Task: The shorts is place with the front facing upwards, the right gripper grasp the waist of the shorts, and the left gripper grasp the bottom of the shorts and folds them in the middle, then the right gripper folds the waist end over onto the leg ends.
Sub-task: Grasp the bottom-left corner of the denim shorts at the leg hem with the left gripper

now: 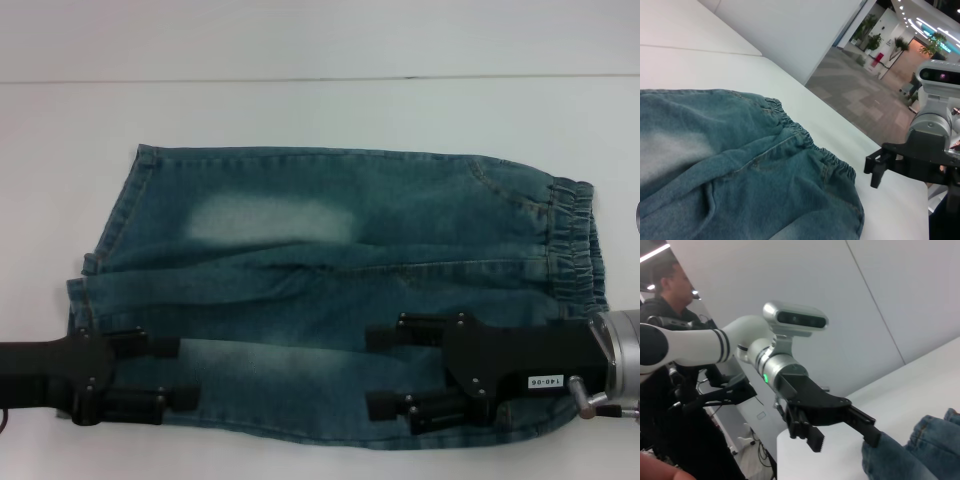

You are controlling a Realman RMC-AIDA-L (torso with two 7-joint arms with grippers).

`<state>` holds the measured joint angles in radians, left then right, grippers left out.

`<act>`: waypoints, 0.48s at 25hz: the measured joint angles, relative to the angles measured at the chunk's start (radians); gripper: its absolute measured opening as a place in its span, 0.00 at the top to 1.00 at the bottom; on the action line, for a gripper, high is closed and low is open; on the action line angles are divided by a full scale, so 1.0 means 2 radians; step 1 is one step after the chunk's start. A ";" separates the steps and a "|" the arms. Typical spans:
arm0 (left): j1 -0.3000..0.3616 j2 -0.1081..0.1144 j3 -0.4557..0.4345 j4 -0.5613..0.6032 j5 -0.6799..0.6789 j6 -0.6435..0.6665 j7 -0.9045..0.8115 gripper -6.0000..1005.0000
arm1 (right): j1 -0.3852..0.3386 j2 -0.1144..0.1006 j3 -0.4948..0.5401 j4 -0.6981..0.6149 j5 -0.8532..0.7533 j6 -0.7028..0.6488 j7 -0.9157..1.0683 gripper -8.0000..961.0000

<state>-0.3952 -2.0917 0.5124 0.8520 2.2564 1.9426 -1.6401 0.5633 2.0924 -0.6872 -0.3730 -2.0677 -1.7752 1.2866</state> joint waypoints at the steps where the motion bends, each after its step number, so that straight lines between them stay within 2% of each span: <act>1: 0.000 -0.001 0.000 0.000 0.000 -0.001 0.001 0.07 | 0.000 0.000 0.000 -0.001 0.000 -0.002 0.000 0.05; 9: 0.000 -0.003 -0.001 0.001 -0.001 -0.005 0.002 0.07 | 0.001 0.000 0.001 -0.004 0.000 -0.006 0.000 0.05; 12: 0.007 0.003 -0.008 0.012 -0.001 -0.016 0.002 0.07 | 0.001 0.000 0.003 -0.004 0.000 -0.005 -0.001 0.05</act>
<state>-0.3803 -2.0851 0.4974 0.8755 2.2554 1.9104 -1.6358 0.5656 2.0924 -0.6808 -0.3817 -2.0679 -1.7861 1.2843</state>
